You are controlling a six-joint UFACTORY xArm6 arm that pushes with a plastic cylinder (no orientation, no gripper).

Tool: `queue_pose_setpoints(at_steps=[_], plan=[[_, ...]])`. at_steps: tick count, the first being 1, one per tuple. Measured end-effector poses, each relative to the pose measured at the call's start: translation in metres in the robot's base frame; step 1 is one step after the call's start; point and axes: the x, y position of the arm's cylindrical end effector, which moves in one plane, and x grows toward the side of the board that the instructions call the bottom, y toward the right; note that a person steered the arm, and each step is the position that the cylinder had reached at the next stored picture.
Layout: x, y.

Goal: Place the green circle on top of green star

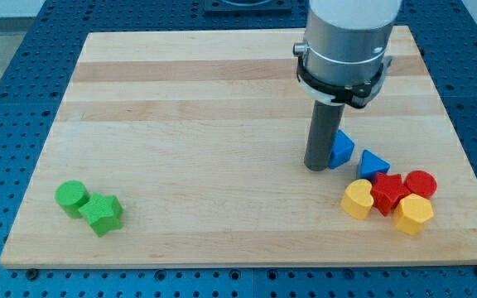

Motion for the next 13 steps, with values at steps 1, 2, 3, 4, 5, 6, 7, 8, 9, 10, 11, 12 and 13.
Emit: queue_pose_setpoints(at_steps=[1, 2, 3, 4, 5, 6, 7, 8, 9, 10, 11, 12, 13], plan=[[0.002, 0.031], [0.002, 0.036], [0.002, 0.041], [0.004, 0.046], [0.020, 0.020], [0.034, 0.006], [0.047, -0.004], [0.057, -0.017], [0.069, -0.029], [0.089, -0.070], [0.102, -0.138], [0.126, -0.219], [0.127, -0.235]])
